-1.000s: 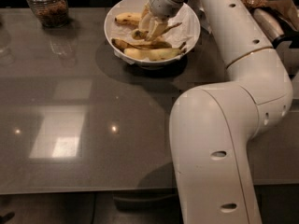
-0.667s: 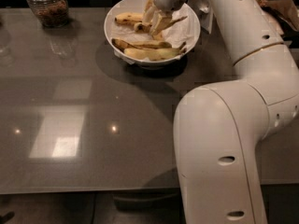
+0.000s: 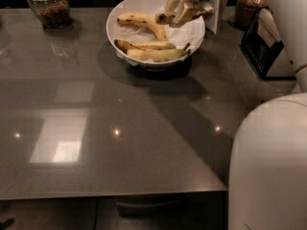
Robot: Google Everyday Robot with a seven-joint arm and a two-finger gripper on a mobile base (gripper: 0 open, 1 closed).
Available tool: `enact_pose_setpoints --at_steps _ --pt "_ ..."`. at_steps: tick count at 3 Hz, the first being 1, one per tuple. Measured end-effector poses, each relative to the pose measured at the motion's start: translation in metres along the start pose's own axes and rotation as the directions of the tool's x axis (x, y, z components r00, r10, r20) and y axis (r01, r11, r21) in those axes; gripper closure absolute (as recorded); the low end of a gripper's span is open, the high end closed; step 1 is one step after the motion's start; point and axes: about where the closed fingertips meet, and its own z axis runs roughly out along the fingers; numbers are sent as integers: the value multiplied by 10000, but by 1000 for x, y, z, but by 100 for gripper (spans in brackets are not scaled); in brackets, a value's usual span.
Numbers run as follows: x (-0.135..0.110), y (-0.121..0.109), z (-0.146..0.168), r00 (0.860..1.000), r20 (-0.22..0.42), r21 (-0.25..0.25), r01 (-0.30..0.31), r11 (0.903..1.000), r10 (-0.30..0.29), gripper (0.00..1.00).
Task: Pick banana from white bowl
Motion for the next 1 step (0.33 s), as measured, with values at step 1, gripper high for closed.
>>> enact_pose_setpoints --at_steps 1 --pt "-6 29 -36 9999 97 534 -61 9986 56 100"
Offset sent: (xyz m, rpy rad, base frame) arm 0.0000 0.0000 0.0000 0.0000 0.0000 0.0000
